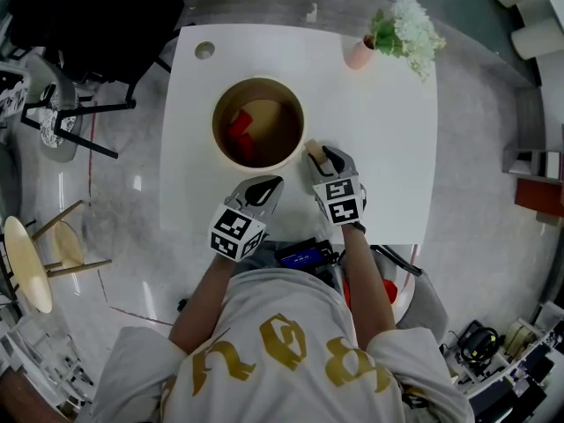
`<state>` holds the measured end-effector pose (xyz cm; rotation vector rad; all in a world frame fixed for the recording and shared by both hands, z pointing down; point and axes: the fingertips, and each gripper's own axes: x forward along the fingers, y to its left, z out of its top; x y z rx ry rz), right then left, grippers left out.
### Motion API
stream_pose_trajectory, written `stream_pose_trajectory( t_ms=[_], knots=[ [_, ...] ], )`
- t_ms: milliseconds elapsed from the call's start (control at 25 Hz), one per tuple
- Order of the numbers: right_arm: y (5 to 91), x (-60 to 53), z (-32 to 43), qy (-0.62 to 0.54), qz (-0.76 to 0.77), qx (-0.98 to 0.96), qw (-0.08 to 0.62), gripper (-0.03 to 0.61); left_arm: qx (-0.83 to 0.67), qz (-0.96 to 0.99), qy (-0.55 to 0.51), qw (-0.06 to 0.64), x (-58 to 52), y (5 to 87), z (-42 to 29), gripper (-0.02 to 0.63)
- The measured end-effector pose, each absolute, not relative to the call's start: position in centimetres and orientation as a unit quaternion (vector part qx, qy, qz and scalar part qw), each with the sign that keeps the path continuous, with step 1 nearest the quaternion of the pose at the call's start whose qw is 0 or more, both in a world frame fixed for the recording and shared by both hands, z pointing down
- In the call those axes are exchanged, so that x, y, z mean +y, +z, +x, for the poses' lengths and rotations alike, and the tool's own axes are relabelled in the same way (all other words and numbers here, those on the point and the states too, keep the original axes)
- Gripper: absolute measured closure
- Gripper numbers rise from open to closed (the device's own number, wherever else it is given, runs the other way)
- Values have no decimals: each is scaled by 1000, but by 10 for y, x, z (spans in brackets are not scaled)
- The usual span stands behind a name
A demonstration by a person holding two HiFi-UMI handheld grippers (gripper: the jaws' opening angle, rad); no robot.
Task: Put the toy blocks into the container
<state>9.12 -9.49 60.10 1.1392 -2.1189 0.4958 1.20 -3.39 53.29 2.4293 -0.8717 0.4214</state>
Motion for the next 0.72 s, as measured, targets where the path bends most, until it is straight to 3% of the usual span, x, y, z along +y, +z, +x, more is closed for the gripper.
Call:
stream_pose_trajectory(
  t_ms=[720],
  knots=[
    [624, -79, 116, 243, 464, -766, 373, 403, -317, 901, 159, 252, -26, 529, 14, 614]
  ],
)
